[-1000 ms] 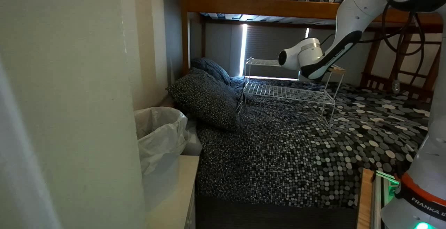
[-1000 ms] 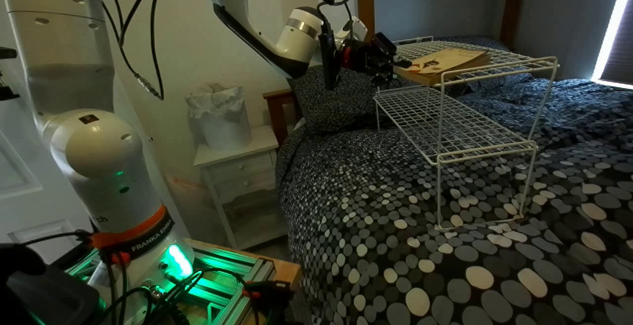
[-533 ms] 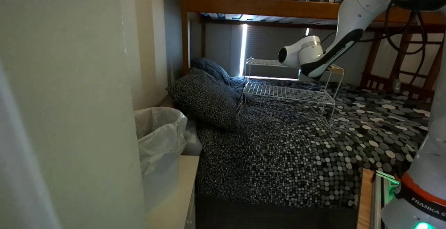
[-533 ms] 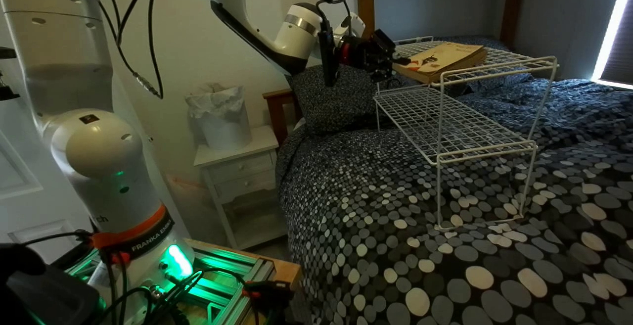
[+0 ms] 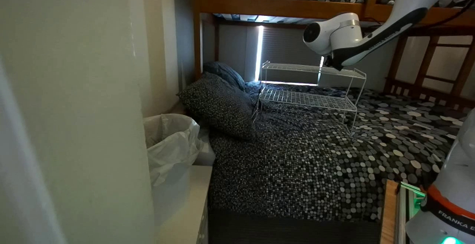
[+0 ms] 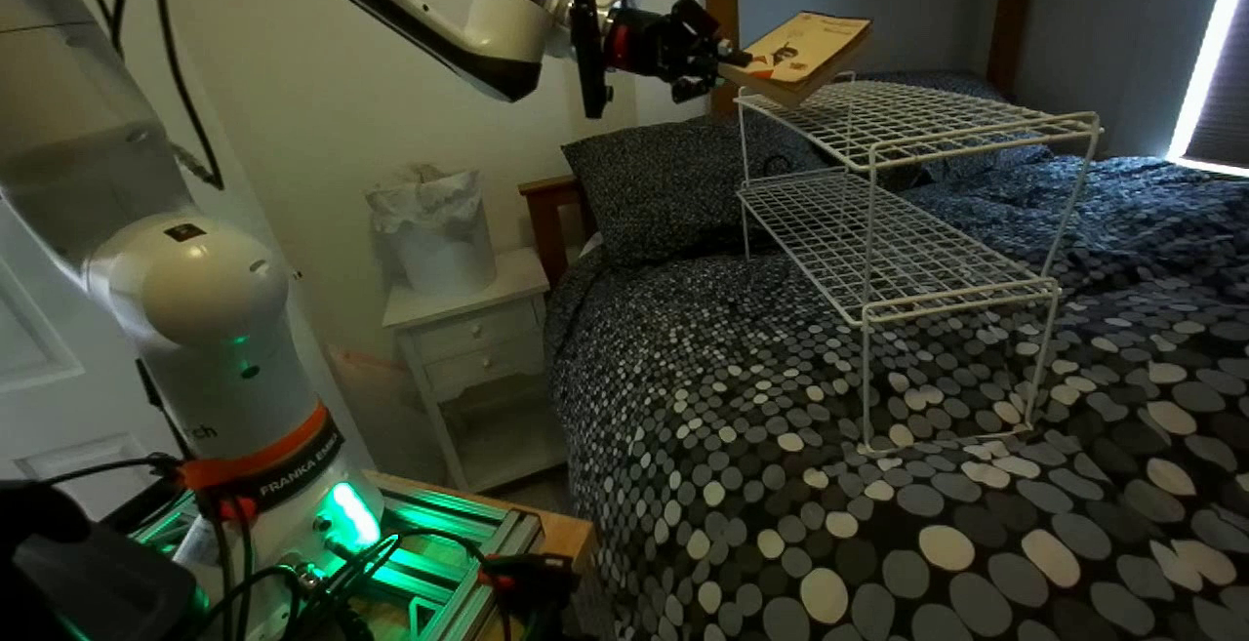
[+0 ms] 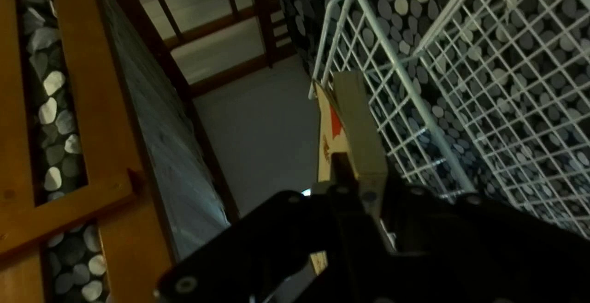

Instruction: Remove the book from the wire mesh rack of the shoe rack and put it on the bed

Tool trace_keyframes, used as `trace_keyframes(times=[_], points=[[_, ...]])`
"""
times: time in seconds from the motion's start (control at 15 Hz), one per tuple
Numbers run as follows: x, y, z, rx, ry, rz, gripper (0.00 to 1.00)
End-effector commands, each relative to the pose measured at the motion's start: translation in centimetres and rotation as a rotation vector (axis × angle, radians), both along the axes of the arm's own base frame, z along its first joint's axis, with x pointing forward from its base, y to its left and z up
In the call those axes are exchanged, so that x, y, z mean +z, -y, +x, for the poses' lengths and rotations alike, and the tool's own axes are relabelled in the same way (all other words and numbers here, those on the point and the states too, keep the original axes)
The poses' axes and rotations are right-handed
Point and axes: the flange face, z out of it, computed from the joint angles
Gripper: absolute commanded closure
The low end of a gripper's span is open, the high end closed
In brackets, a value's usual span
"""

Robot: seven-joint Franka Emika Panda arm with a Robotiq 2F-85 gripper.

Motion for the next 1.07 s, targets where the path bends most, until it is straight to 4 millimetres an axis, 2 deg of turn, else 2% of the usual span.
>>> trace_keyframes(times=[0.0,0.27,0.47,0.67,0.87,0.93,1.0], points=[[1.1,-6.2,-3.3,0.198,0.022,-0.015,0.96],[-0.1,-12.2,-4.4,0.410,0.002,-0.061,0.96],[-2.6,-15.3,-4.0,0.555,-0.032,-0.146,0.96],[-6.4,-16.7,-3.6,0.675,-0.042,-0.256,0.96],[-10.4,-16.7,-3.8,0.724,-0.074,-0.292,0.96],[-8.3,-16.8,-3.6,0.704,-0.069,-0.262,0.96],[-9.2,-16.8,-3.7,0.707,-0.078,-0.256,0.83]])
